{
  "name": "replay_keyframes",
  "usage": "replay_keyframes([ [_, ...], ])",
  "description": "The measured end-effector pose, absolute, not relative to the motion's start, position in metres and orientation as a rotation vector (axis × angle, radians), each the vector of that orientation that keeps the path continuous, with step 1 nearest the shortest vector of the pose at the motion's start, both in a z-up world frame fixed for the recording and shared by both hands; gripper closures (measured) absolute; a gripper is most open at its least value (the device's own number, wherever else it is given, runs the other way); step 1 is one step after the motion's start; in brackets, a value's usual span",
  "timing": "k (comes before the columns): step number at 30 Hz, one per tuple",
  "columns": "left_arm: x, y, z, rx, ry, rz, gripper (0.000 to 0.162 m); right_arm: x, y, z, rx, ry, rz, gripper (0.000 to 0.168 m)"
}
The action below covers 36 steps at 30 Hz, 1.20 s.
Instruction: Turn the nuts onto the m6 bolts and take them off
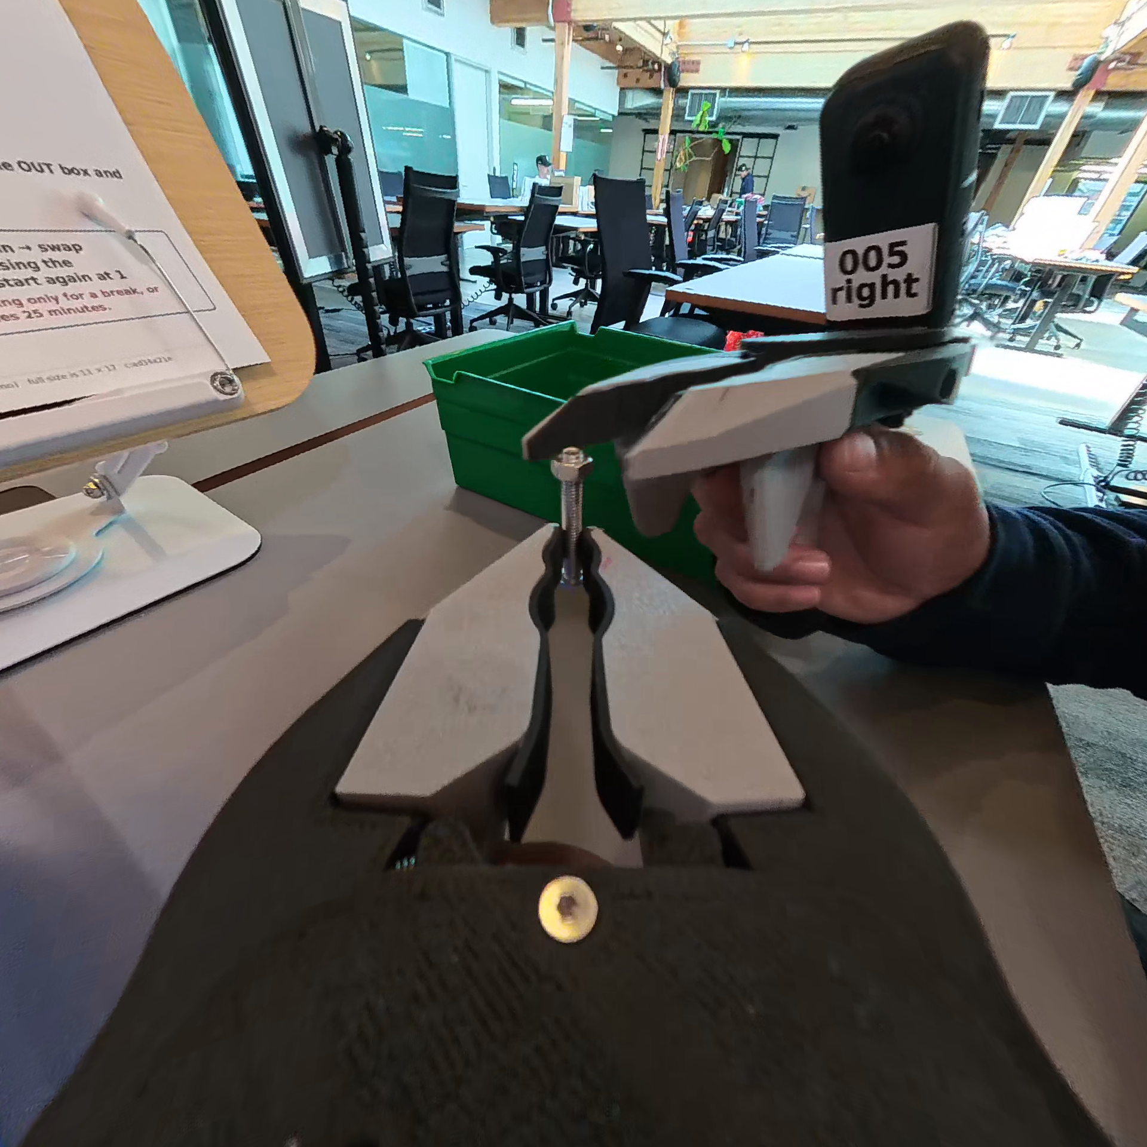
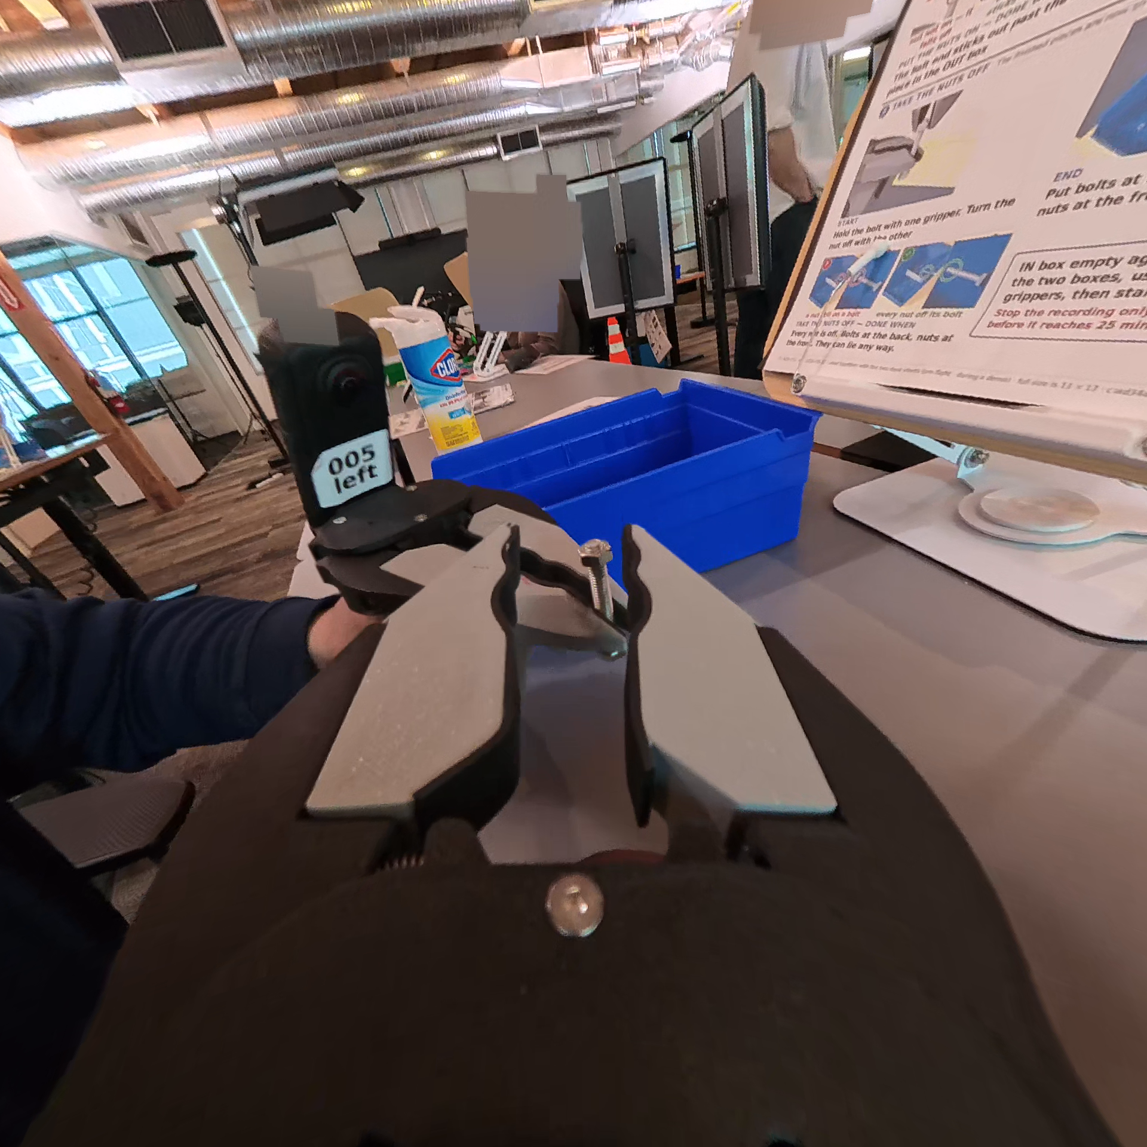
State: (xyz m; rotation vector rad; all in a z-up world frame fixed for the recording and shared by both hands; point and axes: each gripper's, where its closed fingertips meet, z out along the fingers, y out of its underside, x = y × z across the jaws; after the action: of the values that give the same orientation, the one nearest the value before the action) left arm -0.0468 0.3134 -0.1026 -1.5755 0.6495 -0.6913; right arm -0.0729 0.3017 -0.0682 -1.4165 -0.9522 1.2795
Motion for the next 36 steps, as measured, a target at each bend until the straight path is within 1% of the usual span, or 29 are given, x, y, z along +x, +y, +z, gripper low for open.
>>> replay_keyframes([
  [2, -0.044, 0.311, -0.103, -1.572, 0.670, -0.677, 0.160, -0.075, 0.302, -0.074, -1.436, -0.974, 1.240, 0.149],
  [3, -0.043, 0.311, -0.104, -1.573, 0.675, -0.668, 0.160, -0.075, 0.305, -0.076, -1.448, -0.968, 1.212, 0.160],
  [8, -0.042, 0.311, -0.103, -1.576, 0.646, -0.710, 0.160, -0.076, 0.308, -0.076, -1.460, -0.950, 1.190, 0.161],
  [14, -0.036, 0.308, -0.108, -1.589, 0.688, -0.766, 0.158, -0.074, 0.309, -0.076, -1.491, -0.926, 1.259, 0.161],
  [20, -0.042, 0.313, -0.111, -1.613, 0.673, -0.743, 0.160, -0.074, 0.310, -0.077, -1.492, -0.930, 1.256, 0.161],
  [21, -0.042, 0.313, -0.110, -1.618, 0.664, -0.739, 0.160, -0.073, 0.310, -0.076, -1.483, -0.927, 1.260, 0.159],
  [24, -0.053, 0.320, -0.108, -1.625, 0.608, -0.681, 0.160, -0.071, 0.310, -0.071, -1.465, -0.910, 1.267, 0.145],
  [26, -0.062, 0.326, -0.108, -1.633, 0.567, -0.648, 0.160, -0.070, 0.311, -0.071, -1.460, -0.910, 1.243, 0.141],
  [30, -0.060, 0.325, -0.110, -1.643, 0.581, -0.655, 0.160, -0.074, 0.306, -0.074, -1.455, -0.945, 1.230, 0.137],
  [36, -0.035, 0.307, -0.111, -1.617, 0.708, -0.668, 0.160, -0.081, 0.297, -0.076, -1.436, -0.981, 1.268, 0.138],
])
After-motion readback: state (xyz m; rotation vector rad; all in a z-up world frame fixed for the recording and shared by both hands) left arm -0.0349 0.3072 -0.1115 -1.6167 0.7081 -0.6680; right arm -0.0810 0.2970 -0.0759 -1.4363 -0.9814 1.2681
